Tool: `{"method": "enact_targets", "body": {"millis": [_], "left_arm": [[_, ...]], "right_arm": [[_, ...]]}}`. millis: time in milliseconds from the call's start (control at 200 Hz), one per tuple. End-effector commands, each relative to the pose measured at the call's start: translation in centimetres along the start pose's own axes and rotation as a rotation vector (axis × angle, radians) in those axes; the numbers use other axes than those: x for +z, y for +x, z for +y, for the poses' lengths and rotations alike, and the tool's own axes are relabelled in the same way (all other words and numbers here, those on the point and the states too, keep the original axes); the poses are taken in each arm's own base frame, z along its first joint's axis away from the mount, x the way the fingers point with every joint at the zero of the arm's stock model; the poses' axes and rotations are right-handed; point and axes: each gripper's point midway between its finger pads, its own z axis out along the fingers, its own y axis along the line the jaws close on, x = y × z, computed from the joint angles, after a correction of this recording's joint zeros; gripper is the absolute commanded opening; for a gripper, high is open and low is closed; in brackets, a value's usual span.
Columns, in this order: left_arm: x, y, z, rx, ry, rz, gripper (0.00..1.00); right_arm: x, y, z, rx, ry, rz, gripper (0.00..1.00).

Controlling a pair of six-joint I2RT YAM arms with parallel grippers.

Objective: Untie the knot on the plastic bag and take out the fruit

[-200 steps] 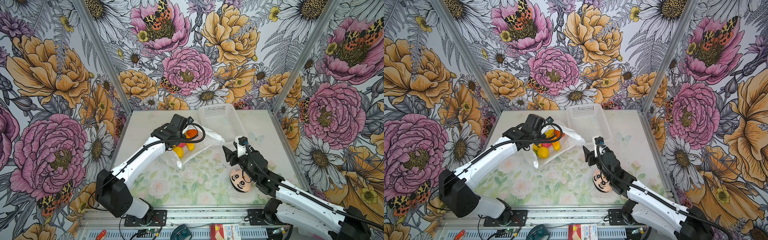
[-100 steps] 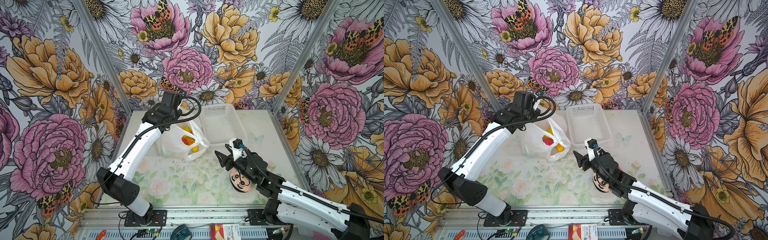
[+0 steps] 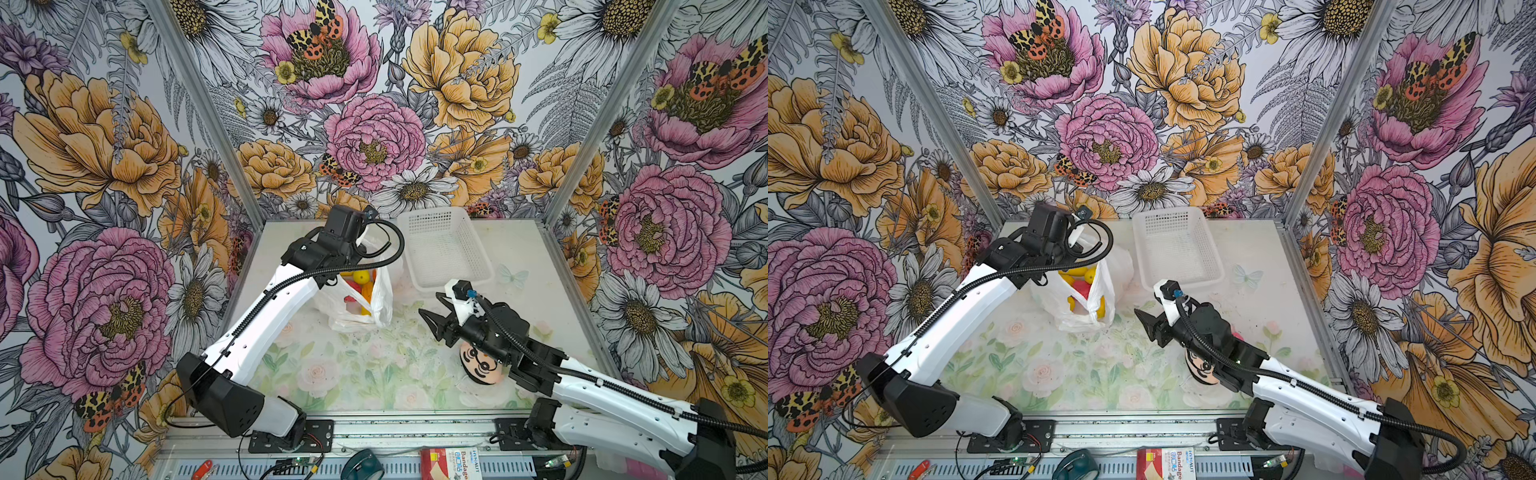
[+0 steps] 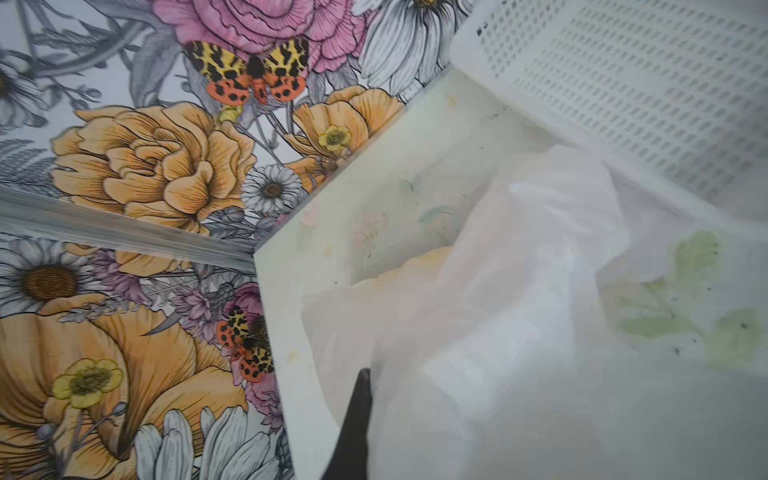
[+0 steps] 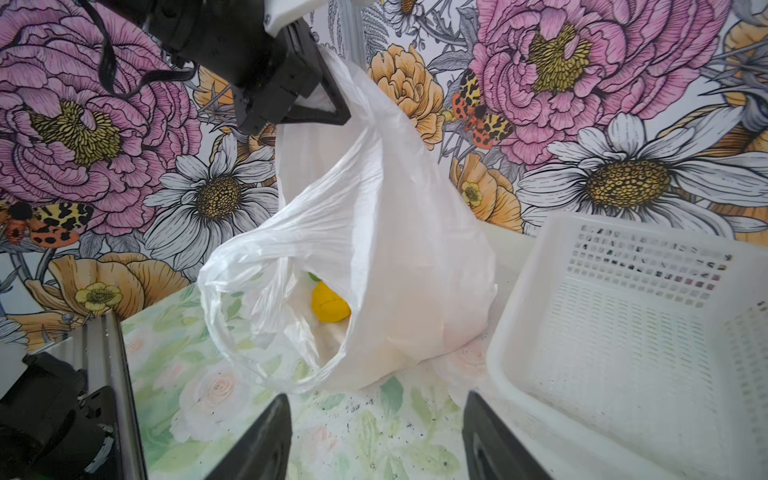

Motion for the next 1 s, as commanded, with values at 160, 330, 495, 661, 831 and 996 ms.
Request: {"method": "enact_targets", "body": {"millis": [160,330,495,661,831,996], "left_arm": [[1.5,2.2,-6.5,-0.075,0.363,-0.014,0.0],[2.0,3.2,-5.1,-0.1,0.314,0.006,0.0],[2.0,3.7,-4.6,-0.091,0.271,0.021,0.0],[1.5,3.6,-4.0,-0.099,0.256,0.005,0.0],[1.4,3.5,-3.6,-0.112,0.248,0.001,0.0],[1.1,3.2,-3.6,-0.117,0.257,-0.015,0.0]], "right_arm": [[3.1,0.1,6.0,-0.071,-0.205,0.092,0.59],[4.7,0.1,9.0,-0.11,-0.214,0.115,0.58],[4.8,-0.6,11.2,-0.141,-0.18,0.101,0.57],[6.1,-0.3,13.7,-0.165,-0.207,0.07,0.57],[12.8,3.3,8.8,-0.149,0.027,0.105,0.52],[17.6,6.3,6.1,-0.106,0.118,0.163,0.51]]}}
